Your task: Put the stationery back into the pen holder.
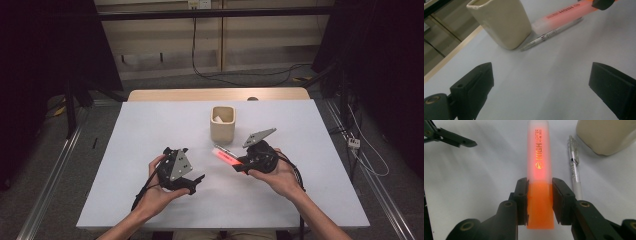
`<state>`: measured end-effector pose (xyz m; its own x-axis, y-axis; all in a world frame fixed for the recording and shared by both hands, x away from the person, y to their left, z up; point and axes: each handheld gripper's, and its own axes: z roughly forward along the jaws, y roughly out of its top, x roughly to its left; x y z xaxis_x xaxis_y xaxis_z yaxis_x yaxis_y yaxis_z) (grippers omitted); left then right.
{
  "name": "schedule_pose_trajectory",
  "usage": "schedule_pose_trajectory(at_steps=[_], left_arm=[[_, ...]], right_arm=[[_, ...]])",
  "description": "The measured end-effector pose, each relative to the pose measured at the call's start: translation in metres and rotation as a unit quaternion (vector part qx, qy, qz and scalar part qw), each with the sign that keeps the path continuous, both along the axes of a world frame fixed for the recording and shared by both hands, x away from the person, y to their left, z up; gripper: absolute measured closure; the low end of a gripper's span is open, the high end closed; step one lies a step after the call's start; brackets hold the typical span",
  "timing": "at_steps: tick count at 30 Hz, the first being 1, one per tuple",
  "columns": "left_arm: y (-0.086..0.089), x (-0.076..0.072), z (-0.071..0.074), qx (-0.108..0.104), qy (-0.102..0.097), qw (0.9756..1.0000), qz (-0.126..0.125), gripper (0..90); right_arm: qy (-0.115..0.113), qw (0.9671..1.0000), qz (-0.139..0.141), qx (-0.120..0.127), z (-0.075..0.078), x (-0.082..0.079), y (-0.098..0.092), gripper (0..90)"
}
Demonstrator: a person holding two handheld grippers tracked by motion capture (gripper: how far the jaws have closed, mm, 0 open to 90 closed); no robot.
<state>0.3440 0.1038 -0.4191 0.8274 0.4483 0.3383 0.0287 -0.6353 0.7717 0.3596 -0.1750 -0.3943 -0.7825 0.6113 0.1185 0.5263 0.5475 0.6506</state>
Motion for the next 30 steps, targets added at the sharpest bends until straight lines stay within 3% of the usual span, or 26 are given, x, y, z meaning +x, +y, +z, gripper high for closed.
schedule_pose_trajectory(at_steps=[4, 7, 9, 14, 16, 19, 24, 27, 30], left_arm=[[-0.006, -0.001, 0.000, 0.020, -0.023, 0.9995, -0.008, 5.7], [-0.014, 0.000, -0.001, 0.044, -0.052, 0.9974, -0.022, 6.9], [-0.020, 0.002, -0.002, 0.045, -0.057, 0.9970, -0.026, 7.7], [-0.023, 0.000, -0.004, 0.071, -0.095, 0.9926, -0.024, 8.5], [-0.023, -0.003, -0.004, 0.081, -0.098, 0.9917, -0.020, 8.5], [-0.024, -0.010, -0.004, 0.095, -0.122, 0.9874, -0.035, 8.6], [-0.024, -0.013, -0.008, 0.121, -0.143, 0.9813, -0.044, 10.6], [-0.023, -0.015, -0.008, 0.149, -0.176, 0.9716, -0.053, 12.3], [-0.024, -0.017, -0.009, 0.157, -0.198, 0.9654, -0.063, 15.1]], right_arm=[[-0.001, 1.0000, 0.006, 0.001, 0.001, -0.001, 0.003, 68.1], [-0.002, 1.0000, 0.007, 0.000, 0.001, -0.001, 0.004, 68.0], [-0.002, 1.0000, 0.008, 0.000, 0.001, 0.001, 0.004, 68.0], [0.000, 0.9999, 0.013, -0.002, 0.002, 0.000, 0.007, 68.0], [-0.002, 0.9999, 0.015, -0.003, 0.002, 0.000, 0.009, 68.0], [-0.002, 0.9998, 0.021, -0.003, 0.002, 0.000, 0.014, 68.0], [0.000, 0.9992, 0.037, -0.013, 0.000, 0.000, 0.022, 68.0], [0.005, 0.9988, 0.047, -0.016, 0.000, 0.000, 0.027, 68.0], [0.009, 0.9982, 0.055, -0.020, -0.001, -0.001, 0.030, 68.0]])
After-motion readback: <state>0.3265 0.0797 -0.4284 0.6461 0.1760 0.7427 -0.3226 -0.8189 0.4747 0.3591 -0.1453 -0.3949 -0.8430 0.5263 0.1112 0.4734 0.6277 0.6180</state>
